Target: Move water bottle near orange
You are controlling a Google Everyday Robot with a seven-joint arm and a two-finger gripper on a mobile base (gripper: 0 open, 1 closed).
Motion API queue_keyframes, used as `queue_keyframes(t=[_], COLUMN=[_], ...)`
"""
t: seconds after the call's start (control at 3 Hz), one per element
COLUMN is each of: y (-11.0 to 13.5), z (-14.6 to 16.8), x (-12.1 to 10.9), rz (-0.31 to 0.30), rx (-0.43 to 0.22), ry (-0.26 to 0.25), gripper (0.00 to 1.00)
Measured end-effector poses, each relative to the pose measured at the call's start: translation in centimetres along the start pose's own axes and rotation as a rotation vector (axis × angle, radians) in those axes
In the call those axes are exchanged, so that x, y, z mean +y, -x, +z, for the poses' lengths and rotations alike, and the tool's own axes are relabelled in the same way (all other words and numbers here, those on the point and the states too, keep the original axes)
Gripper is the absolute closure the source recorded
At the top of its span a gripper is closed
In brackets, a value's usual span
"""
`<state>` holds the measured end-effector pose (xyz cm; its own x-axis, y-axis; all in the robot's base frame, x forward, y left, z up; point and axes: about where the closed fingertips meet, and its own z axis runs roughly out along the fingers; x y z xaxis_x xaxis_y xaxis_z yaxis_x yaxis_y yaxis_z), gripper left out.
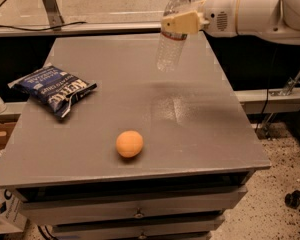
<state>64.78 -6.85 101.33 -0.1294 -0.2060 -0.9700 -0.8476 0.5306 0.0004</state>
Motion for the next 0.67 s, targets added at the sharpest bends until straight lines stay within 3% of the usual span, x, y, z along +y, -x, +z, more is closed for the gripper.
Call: queue_keyframes(t=[0.33,0.67], y=[-2.34,-2.23], z=[1.02,1.00], x=[1.32,1.30], rz=[0.023,0.022], rx=[0.034,0.032], ry=[0.029,0.028], gripper=[1.00,1.00])
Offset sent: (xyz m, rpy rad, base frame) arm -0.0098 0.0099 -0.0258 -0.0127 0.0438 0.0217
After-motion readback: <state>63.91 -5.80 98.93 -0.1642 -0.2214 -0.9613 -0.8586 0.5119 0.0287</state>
